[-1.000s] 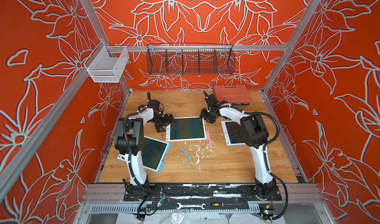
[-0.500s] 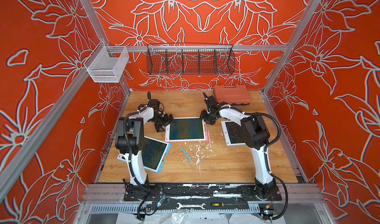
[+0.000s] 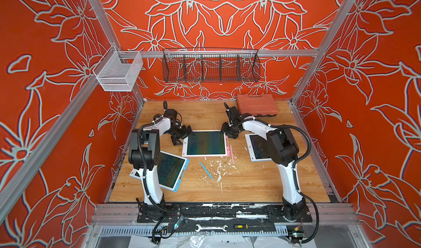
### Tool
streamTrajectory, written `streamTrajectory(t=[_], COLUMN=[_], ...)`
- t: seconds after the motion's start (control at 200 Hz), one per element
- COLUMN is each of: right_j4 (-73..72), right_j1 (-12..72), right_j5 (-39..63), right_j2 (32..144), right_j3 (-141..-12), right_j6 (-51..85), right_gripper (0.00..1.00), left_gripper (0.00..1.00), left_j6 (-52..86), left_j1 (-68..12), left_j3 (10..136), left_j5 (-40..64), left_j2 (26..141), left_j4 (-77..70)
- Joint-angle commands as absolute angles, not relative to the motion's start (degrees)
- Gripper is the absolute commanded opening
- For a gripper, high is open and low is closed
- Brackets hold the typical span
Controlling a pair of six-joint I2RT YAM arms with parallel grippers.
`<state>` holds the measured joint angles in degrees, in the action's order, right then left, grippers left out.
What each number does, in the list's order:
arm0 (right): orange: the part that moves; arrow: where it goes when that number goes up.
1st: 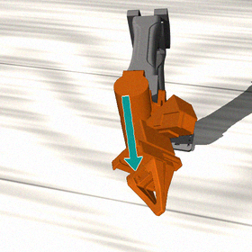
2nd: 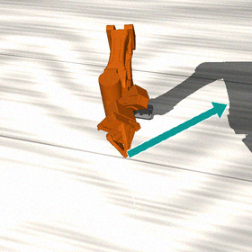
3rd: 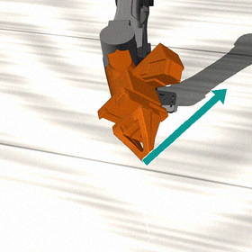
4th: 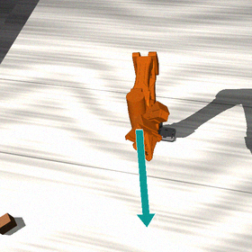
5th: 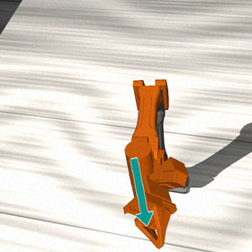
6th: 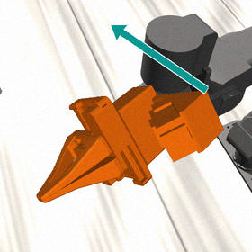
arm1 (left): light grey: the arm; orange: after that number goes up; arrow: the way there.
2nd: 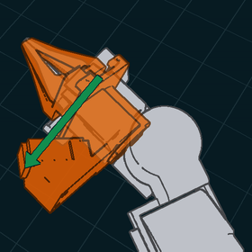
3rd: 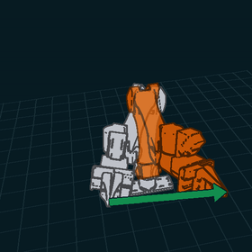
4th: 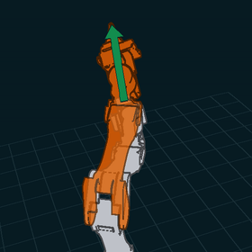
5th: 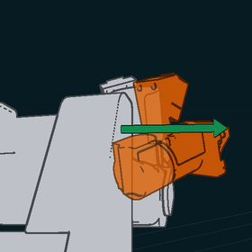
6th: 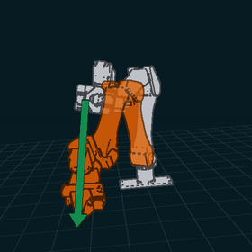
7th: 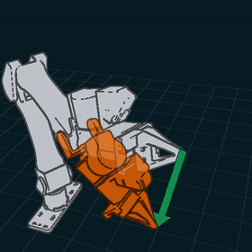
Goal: Place the stylus back onto the writing tablet
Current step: Adjust the writing tablet at the center of the board.
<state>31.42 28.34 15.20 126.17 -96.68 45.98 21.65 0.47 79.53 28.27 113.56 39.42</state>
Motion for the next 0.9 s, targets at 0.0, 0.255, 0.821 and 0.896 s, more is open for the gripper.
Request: streamTrajectory(t=[0.0, 0.255, 0.821, 0.896], right_j4=[37.03, 39.38, 43.69, 44.22], right_j1=[29.96, 29.95, 29.99, 29.89], right_j5=[14.69, 12.71, 10.59, 10.33], right_j2=[127.18, 126.00, 122.35, 121.42], right_j3=[-95.87, -97.76, -101.96, -101.58], right_j6=[47.37, 46.44, 43.97, 43.81], right_gripper=[0.63, 0.67, 0.72, 0.72], left_gripper=[0.97, 0.97, 0.97, 0.97], left_j6=[20.76, 20.88, 19.51, 19.42], left_j1=[0.36, 0.48, 0.54, 0.46], left_j3=[80.34, 81.63, 81.76, 82.03], left_j5=[27.01, 25.42, 25.98, 26.92], left_j2=[114.91, 113.91, 110.11, 109.26], left_j4=[40.96, 42.15, 43.84, 44.07])
